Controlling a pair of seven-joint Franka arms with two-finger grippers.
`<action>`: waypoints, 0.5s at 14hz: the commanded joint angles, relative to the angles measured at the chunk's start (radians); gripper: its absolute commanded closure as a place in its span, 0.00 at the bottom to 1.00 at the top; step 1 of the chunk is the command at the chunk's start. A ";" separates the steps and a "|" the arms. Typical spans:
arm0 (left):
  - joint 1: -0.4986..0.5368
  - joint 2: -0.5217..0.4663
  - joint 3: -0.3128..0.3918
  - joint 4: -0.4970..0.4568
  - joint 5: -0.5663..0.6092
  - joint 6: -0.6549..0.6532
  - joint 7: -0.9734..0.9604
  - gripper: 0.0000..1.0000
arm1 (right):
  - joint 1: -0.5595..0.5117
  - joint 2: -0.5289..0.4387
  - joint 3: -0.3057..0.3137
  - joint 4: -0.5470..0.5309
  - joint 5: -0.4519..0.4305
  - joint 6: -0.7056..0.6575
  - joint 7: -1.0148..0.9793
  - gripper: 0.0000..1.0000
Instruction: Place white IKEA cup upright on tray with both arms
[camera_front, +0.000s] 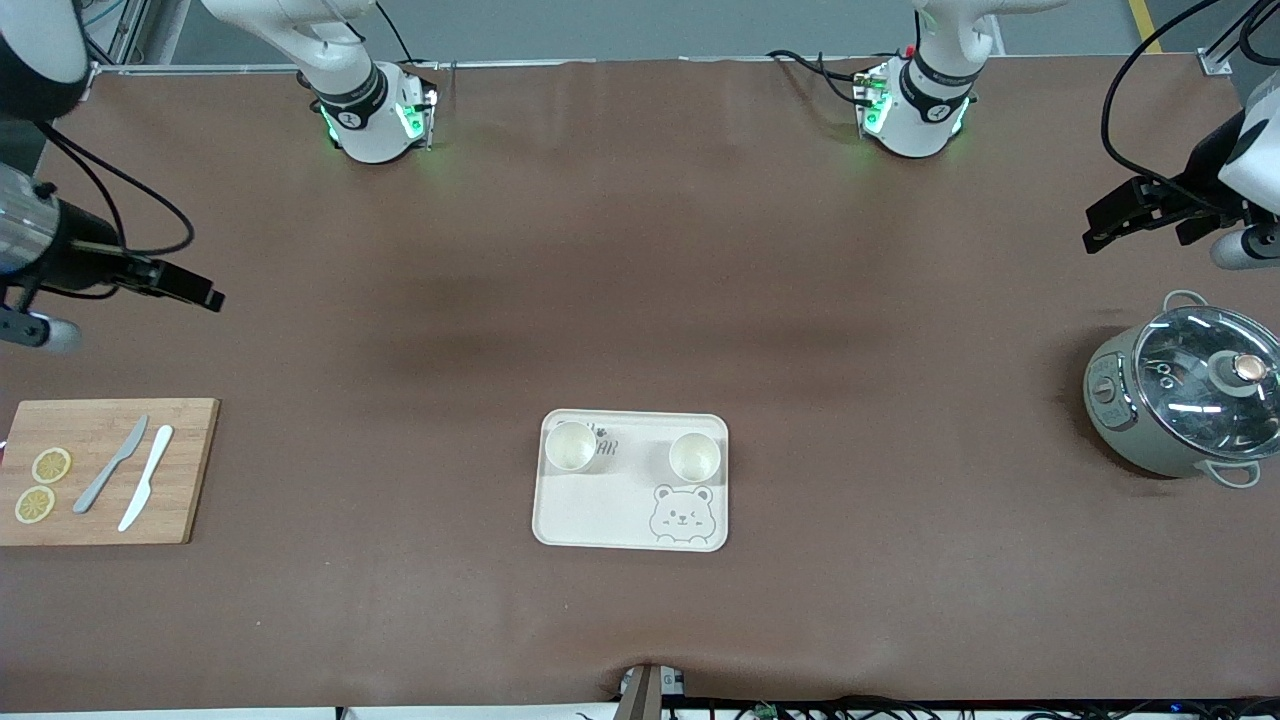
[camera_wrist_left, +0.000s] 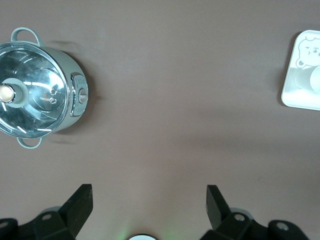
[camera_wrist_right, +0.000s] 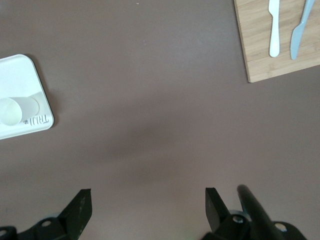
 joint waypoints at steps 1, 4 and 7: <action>0.010 -0.044 -0.007 -0.054 -0.010 0.042 -0.038 0.00 | -0.020 -0.066 0.024 -0.017 -0.022 -0.040 -0.050 0.00; 0.010 -0.051 -0.007 -0.068 -0.009 0.057 -0.038 0.00 | -0.039 -0.066 0.019 -0.014 -0.058 -0.046 -0.148 0.00; 0.008 -0.049 -0.006 -0.074 -0.009 0.066 -0.039 0.00 | -0.056 -0.014 0.024 0.099 -0.082 -0.051 -0.291 0.00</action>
